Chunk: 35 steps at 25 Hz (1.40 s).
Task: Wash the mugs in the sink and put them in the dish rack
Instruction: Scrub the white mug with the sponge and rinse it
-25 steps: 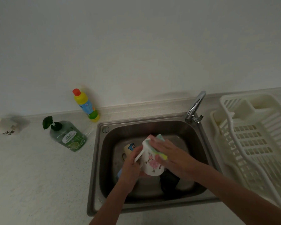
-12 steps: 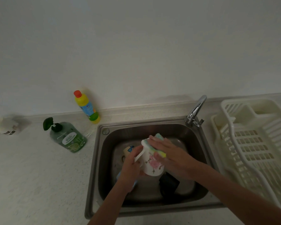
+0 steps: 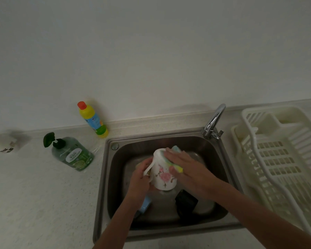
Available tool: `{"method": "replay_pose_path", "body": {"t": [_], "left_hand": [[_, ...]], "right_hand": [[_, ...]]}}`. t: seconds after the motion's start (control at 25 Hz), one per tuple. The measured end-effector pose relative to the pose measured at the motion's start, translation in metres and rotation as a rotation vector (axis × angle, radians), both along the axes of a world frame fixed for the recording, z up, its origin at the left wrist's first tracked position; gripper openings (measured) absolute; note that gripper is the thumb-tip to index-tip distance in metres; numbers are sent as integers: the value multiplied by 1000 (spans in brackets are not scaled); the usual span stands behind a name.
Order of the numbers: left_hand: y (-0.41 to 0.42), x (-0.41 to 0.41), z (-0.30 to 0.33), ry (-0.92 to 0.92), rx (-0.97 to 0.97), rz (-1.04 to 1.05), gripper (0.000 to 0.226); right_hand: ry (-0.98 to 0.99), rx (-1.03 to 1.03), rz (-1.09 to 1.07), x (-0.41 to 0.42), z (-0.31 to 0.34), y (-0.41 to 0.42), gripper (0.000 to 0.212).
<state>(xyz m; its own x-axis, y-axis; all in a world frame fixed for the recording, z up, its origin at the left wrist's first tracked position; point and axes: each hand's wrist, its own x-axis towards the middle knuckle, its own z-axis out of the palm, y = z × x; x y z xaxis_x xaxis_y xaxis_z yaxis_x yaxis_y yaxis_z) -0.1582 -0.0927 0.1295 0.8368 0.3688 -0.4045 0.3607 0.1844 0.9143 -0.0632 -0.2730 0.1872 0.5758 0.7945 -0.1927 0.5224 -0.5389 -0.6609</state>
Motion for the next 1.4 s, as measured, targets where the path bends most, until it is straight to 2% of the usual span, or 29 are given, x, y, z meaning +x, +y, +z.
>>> {"method": "replay_pose_path", "body": {"t": [0.12, 0.24, 0.32, 0.44, 0.6, 0.64, 0.76, 0.8, 0.92, 1.08, 1.12, 1.24, 1.28, 1.4], "left_hand": [[-13, 9, 12, -13, 22, -82, 50], [-11, 11, 22, -42, 67, -106, 55], [-1, 8, 23, -50, 52, -73, 55], [2, 4, 22, -53, 58, -39, 53], [-23, 7, 18, -22, 78, -107, 46], [-26, 8, 18, -21, 88, -123, 46], [-18, 7, 18, -26, 87, -102, 51], [-13, 6, 19, -31, 70, -83, 52], [-4, 4, 18, -34, 73, -50, 53], [-19, 14, 9, -30, 167, -125, 52], [-23, 15, 9, -37, 174, -150, 52], [-19, 15, 10, -33, 124, -134, 56], [-15, 14, 10, -33, 107, -109, 57], [-8, 12, 10, -13, 75, -47, 55]], "right_hand": [[-106, 50, 50, 10, -1, 21, 54], [117, 46, -97, 37, -3, 14, 53], [169, 64, -135, 39, -7, -4, 54], [57, 35, -39, 12, -2, -15, 57], [-95, 36, 76, 8, -4, 9, 55], [-71, 23, 53, 16, -5, 12, 54], [194, 51, -126, 36, -9, 0, 55], [198, 37, -139, 35, -11, -8, 55], [30, -34, -35, 12, -5, -18, 60], [-96, 42, 55, 12, -7, 4, 66], [-60, 43, 18, 21, -7, 7, 62], [228, 58, -179, 42, -8, -11, 51], [228, 58, -191, 41, -10, -20, 51], [33, -17, -78, 19, -12, -30, 62]]}}
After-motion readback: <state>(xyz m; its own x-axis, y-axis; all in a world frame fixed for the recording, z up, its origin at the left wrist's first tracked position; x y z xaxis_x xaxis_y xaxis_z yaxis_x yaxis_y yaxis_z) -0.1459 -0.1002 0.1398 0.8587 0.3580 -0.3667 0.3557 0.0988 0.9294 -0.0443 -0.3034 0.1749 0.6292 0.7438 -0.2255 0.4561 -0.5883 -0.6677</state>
